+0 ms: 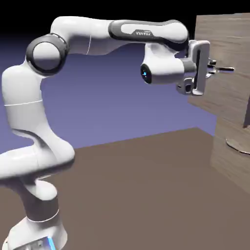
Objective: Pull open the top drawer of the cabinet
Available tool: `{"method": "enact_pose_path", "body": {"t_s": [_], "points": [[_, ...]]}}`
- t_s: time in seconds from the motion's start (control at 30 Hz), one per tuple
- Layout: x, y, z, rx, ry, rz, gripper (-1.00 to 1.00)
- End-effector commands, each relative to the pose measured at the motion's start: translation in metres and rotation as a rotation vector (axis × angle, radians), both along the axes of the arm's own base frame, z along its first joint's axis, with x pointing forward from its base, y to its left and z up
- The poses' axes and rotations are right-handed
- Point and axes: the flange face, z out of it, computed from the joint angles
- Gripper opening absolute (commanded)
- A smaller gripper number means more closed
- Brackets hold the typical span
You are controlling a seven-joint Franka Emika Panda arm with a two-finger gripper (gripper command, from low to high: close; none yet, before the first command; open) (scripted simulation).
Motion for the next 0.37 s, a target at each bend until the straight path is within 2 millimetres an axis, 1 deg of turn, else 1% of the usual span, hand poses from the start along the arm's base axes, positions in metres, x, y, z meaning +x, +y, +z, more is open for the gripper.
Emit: {"method": "enact_pose_path", "body": {"t_s": [0.0, 0.23, 0.27, 0.3, 0.33], "points": [[-0.003, 0.000, 0.000, 0.000, 0.001, 0.000, -1.00], [-0.036, 0.000, 0.000, 0.000, 0.001, 0.000, -1.00], [-0.036, 0.000, 0.000, 0.000, 0.001, 0.000, 1.00], [-0.036, 0.000, 0.000, 0.000, 0.001, 0.000, 1.00], [-0.044, 0.001, -0.001, -0.004, 0.004, 0.000, 1.00]]}}
